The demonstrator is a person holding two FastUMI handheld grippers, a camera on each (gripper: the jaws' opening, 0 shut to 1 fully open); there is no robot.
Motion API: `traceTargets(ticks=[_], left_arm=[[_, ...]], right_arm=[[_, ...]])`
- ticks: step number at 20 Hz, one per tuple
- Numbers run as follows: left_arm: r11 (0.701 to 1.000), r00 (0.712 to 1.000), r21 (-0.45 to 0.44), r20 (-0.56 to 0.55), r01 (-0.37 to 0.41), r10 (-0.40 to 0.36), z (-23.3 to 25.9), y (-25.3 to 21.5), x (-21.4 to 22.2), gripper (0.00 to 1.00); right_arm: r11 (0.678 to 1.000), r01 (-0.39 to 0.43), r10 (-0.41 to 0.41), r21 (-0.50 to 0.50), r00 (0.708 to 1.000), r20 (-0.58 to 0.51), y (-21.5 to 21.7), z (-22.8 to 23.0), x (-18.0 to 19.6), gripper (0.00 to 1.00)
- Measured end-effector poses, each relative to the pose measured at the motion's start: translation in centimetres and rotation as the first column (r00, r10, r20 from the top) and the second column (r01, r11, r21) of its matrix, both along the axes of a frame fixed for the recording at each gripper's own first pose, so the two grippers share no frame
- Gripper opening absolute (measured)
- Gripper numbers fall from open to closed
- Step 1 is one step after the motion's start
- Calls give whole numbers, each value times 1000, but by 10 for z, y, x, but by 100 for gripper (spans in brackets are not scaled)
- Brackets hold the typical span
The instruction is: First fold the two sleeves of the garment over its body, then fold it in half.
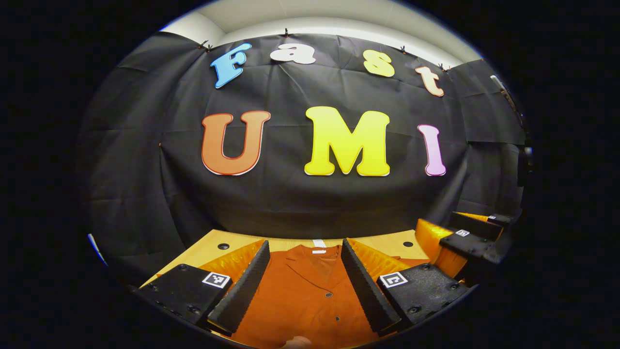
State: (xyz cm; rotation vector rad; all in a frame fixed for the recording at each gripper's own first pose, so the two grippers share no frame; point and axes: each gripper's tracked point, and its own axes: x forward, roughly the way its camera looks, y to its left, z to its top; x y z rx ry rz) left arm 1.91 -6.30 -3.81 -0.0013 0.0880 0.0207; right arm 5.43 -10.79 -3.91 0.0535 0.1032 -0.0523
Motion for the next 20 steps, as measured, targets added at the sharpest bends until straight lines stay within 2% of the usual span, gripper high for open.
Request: traceTargets(ticks=[4,5,6,9,11,14,17,20], left_arm=[[999,995,-14,-89,-41,40,-30,-6,-6,96],[999,994,-10,-104,-43,41,-36,-10,-7,100],[999,992,-5,-117,-46,45,-40,-14,-8,96],[999,986,4,-156,-52,52,-53,-24,-12,96],[998,980,7,-189,-57,57,-64,-32,-14,96],[997,965,-1,-251,-76,74,-82,-39,-19,96],[995,952,9,-287,-104,102,-93,-42,-19,97],[993,945,-6,-308,-119,112,-98,-48,-16,96]], right_arm=[[996,90,-89,9,993,-77,-70,-26,21,94],[992,126,-125,0,986,-110,-95,-38,26,94],[987,163,-163,-12,975,-153,-118,-50,30,94],[968,243,-249,-55,928,-277,-190,-92,42,93],[957,285,-284,-50,893,-350,-232,-121,50,94],[933,358,-329,-32,815,-477,-289,-166,57,94],[916,401,-321,9,747,-582,-324,-206,62,94],[905,425,-318,-1,674,-667,-353,-246,61,94]])
